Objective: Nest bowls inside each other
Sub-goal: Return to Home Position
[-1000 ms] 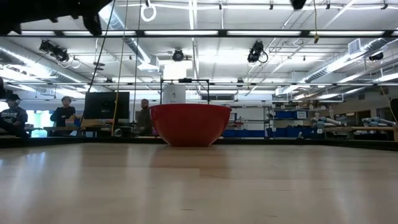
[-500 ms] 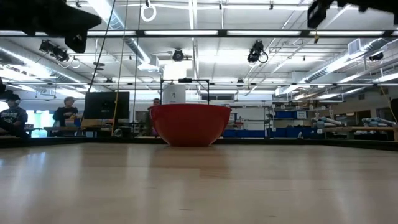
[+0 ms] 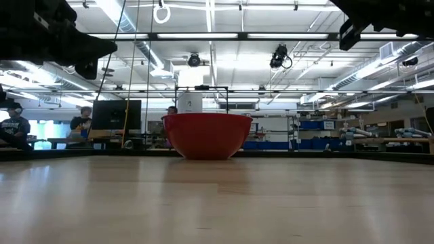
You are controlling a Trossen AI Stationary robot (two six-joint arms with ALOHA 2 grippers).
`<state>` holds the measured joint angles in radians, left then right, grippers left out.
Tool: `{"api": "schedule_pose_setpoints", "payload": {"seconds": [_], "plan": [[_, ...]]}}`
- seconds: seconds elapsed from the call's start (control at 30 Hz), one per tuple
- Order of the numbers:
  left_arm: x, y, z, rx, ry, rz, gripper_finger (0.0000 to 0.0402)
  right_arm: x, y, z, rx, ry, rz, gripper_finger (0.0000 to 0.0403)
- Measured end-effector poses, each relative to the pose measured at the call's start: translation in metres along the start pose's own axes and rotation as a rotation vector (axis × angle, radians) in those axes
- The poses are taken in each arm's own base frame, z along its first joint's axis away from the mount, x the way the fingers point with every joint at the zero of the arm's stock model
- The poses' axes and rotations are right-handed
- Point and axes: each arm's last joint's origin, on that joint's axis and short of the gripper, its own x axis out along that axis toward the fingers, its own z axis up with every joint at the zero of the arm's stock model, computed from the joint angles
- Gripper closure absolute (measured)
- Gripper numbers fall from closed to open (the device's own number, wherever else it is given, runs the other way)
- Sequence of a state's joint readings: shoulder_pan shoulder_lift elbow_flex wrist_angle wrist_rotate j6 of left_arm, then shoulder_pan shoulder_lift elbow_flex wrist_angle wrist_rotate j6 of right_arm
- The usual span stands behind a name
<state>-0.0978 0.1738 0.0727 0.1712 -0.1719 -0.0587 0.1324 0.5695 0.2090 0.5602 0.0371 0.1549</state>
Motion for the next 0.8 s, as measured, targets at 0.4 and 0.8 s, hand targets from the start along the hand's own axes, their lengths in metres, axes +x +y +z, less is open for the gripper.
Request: {"api": "schedule_pose_setpoints", "payload": {"seconds": [0.4,0.8], "plan": [[0.0,0.001,-0.007,0.026,0.075,0.007,0.0401,-0.022,-0.012,-0.029,0.062,0.005,-0.03,0.0399],[0.0,0.002,-0.009,0.041,0.097,0.015,0.0401,-0.031,-0.021,-0.044,0.082,0.026,-0.067,0.0399]]}}
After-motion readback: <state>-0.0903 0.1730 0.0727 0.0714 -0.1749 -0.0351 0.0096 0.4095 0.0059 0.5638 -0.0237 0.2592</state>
